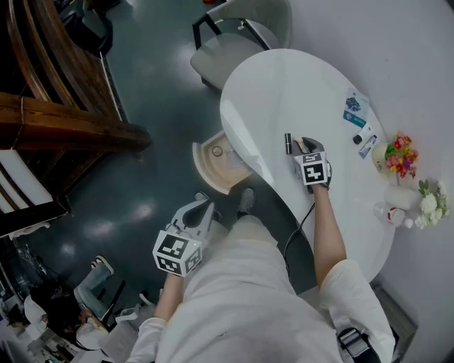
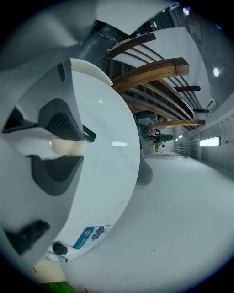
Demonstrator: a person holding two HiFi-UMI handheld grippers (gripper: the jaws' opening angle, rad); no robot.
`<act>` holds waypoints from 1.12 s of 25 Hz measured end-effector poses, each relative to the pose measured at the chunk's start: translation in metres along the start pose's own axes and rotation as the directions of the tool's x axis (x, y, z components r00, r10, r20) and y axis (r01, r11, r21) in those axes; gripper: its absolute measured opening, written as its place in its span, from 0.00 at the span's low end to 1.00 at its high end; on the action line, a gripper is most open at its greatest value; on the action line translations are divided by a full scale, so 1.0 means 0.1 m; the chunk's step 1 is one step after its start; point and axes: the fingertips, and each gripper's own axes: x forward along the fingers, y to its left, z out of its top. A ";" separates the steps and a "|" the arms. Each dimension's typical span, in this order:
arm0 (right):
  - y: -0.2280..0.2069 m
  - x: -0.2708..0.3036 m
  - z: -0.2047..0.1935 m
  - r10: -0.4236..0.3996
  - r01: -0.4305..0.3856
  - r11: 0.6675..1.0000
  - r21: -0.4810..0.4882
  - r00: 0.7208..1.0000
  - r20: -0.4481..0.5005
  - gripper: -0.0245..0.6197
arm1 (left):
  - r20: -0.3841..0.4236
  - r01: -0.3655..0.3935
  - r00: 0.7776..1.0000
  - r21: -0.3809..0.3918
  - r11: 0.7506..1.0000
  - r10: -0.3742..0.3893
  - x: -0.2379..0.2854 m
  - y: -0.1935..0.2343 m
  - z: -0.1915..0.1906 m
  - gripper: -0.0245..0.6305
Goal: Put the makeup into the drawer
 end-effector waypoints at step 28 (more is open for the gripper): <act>1.22 -0.66 0.55 0.125 -0.105 0.983 -0.149 0.983 0.131 0.19 | 0.042 0.068 0.997 -0.028 0.997 -0.066 -0.29 0.34 -0.07 0.05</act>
